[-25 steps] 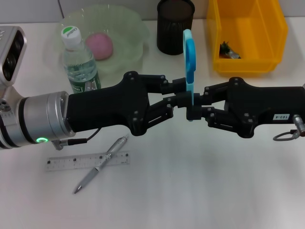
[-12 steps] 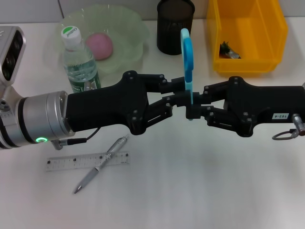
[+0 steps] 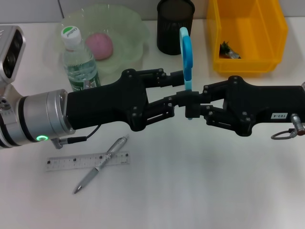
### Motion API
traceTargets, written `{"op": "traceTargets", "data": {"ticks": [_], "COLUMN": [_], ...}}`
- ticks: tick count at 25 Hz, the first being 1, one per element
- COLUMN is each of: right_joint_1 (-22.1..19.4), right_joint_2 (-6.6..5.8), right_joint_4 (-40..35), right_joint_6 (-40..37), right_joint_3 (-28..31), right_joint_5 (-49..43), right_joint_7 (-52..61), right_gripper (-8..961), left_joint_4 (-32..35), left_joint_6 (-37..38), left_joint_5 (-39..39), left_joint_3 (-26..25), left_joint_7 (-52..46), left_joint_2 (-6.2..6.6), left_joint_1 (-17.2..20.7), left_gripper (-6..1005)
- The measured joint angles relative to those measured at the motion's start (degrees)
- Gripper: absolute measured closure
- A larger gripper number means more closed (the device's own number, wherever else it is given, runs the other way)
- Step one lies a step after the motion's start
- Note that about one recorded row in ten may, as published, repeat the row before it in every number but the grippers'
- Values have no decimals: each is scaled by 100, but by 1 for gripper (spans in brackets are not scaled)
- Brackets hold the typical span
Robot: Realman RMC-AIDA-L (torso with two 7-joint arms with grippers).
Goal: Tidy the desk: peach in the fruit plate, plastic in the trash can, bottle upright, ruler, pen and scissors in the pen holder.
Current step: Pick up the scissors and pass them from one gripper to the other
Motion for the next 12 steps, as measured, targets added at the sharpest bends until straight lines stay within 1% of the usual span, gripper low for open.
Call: {"op": "traceTargets", "data": {"ticks": [2,8,11,12], "right_joint_1": [4,-47,-67,-87], "right_joint_2": [0,8,9,9], "right_joint_4": [1,1,1,1], "right_joint_6": [1,24,52,96], "right_joint_3": [0,64,70,76], "right_joint_5": [0,0,0,1], "right_joint_7": [-6,-118,-148,-155], "right_gripper": [754,754,754,754], "left_joint_4": [-1,-1,-1,-1], "left_joint_6": [0,12,31,36], "left_joint_5": [-56,-348,-366,-375], "left_joint_3": [25,15,-10,-10], "left_joint_7": [1,22,6,7], "left_joint_2": [-2,3,16,17], "left_joint_1": [1,85,121,127], "left_gripper": [683,426,304,290]}}
